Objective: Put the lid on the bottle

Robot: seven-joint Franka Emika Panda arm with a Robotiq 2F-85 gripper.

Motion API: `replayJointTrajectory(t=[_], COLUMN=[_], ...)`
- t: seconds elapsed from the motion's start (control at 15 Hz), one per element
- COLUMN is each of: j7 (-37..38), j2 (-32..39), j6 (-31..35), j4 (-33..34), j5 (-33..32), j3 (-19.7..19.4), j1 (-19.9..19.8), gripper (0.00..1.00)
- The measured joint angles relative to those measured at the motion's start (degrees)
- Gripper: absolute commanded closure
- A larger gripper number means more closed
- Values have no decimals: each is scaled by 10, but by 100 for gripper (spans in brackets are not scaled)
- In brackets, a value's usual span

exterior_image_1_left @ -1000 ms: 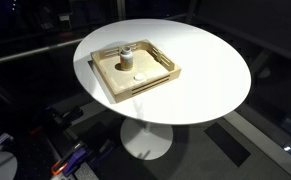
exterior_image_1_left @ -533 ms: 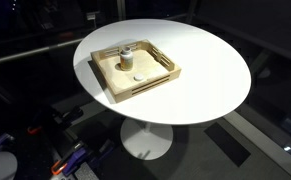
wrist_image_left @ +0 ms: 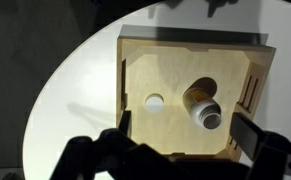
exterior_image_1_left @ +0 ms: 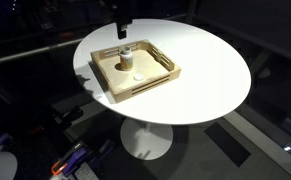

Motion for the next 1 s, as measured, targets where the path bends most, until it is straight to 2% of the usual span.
replayJointTrajectory(t=[0.13, 0.73, 1.0], j7=[0, 5, 45], j2=[13, 22, 42], j6=[21, 24, 24], j4=[1, 15, 15], j5=[0, 0, -2], j3=[0, 0, 0], j1=[-1, -1, -7], gripper=[0, 0, 0])
